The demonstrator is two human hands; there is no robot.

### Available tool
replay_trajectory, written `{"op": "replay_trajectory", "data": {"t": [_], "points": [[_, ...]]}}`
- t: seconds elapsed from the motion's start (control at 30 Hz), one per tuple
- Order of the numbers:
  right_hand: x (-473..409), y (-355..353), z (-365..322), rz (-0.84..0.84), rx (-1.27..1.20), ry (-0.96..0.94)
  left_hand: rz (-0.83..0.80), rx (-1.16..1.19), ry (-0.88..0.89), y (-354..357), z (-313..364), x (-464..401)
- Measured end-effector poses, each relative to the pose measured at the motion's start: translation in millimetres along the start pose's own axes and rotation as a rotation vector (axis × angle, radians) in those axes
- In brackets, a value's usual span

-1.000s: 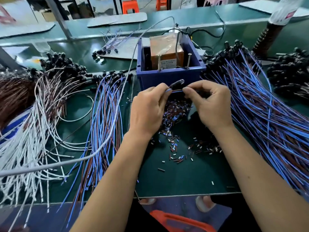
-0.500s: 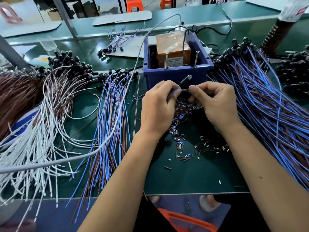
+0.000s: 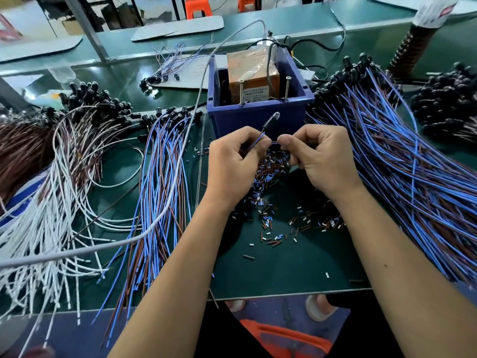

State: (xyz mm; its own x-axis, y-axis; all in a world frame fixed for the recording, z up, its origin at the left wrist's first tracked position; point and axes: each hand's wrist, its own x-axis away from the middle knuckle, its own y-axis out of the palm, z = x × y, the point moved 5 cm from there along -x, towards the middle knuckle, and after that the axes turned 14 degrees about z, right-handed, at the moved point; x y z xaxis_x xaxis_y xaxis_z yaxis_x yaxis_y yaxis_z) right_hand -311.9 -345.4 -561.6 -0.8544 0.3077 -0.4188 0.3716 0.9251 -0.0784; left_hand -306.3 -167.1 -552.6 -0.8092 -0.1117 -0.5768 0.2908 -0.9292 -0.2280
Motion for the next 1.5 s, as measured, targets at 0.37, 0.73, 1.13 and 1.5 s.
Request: {"op": "replay_trajectory", "data": {"t": [0.37, 0.73, 1.13, 1.5], "points": [[-12.0, -31.8, 8.5, 0.2, -0.005, 0.011, 0.081, 0.055, -0.183, -16.8, -14.1, -9.9], [13.8, 36.9, -1.6, 0.063, -0.392, 0.149, 0.101, 0.241, -0.243, -1.3, -8.3, -2.7], [6.9, 21.4, -7.8, 0.153, -0.51, 0.19, 0.585, 0.137, 0.04, -29.5, 2.8, 0.3], [3.2, -1.9, -28.0, 0.596, 0.057, -0.188, 0.757, 0.207, -0.186, -30.7, -1.8, -4.9]]}}
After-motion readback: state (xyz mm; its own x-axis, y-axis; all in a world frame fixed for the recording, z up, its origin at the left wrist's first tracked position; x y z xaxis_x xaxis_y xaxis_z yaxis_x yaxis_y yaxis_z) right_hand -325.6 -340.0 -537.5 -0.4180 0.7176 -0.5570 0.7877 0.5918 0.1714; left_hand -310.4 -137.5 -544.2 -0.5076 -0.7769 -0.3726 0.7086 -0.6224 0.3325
